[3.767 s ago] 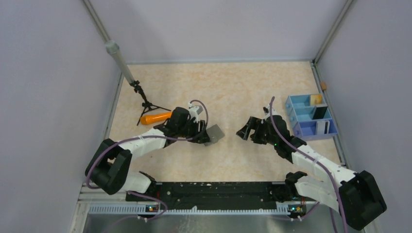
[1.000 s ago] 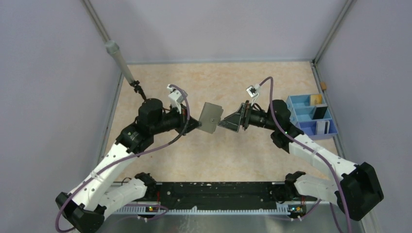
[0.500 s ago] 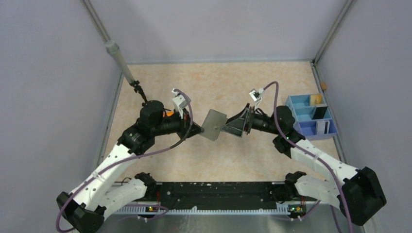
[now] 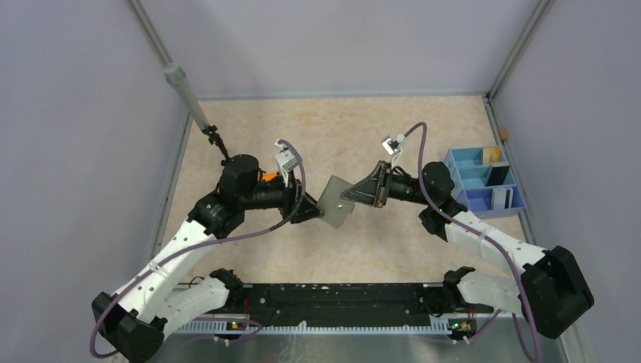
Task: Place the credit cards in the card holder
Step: Open the card holder at the center of the board.
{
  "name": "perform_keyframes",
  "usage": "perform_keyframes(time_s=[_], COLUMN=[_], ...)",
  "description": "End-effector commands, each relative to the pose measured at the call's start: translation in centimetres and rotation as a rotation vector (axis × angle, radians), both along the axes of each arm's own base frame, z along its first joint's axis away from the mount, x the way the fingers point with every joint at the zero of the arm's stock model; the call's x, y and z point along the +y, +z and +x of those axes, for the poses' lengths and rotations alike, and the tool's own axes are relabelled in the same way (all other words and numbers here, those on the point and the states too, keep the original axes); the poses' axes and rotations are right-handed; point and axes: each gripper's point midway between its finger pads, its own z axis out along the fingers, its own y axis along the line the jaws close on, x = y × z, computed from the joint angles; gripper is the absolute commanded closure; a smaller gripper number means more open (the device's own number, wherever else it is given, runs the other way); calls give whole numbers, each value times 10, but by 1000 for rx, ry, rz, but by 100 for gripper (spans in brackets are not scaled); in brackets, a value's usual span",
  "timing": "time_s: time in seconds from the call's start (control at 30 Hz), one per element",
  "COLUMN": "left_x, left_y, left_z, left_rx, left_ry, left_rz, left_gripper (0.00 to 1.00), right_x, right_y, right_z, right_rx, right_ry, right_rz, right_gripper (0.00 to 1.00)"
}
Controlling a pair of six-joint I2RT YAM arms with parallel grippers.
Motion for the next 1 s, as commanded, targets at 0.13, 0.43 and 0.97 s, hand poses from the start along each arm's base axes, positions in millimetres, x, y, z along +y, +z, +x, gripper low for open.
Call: perform_keyframes(time_s=[0.13,0.43,0.97], left_x=[-11,-26,-22], left_y=[11,20,-12], left_z=[2,-13,8], left_rx=[12,87,151], left_ry=[-47,-195,-93], left_rz=[-46,-128,-4], left_gripper=[16,40,100], right_x=[2,5,-26], right_y=[34,38,23], right_z=[-20,-41,-11], right_rx=[-145,-199,-273], right_ry=[105,206,-113], right_rz=[73,80,-212], right_gripper=[100,100,25])
